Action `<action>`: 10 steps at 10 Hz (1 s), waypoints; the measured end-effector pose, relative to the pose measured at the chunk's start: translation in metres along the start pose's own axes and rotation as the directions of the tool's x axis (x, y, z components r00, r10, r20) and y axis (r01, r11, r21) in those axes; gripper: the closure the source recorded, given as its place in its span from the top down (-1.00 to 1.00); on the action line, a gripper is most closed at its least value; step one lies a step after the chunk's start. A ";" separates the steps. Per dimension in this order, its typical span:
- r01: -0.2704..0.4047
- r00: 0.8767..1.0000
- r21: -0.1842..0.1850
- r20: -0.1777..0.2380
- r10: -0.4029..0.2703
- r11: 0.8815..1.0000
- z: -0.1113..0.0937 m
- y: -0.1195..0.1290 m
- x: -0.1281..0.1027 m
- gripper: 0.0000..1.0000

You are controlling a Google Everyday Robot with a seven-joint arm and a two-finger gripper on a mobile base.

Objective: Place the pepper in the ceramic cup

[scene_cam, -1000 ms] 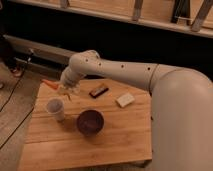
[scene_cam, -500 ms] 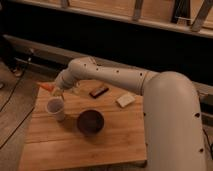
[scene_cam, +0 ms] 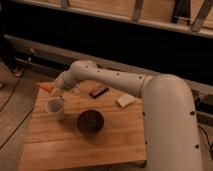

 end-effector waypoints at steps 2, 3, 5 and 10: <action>-0.016 1.000 -0.004 0.021 0.017 1.000 -0.005 0.002 -0.007 -1.00; -0.024 0.999 -0.004 0.027 0.024 1.000 -0.008 0.003 -0.010 -1.00; -0.034 0.999 -0.003 0.033 0.034 0.999 -0.017 0.005 -0.016 -1.00; -0.046 0.996 -0.039 0.079 0.049 0.998 -0.023 0.032 -0.041 -1.00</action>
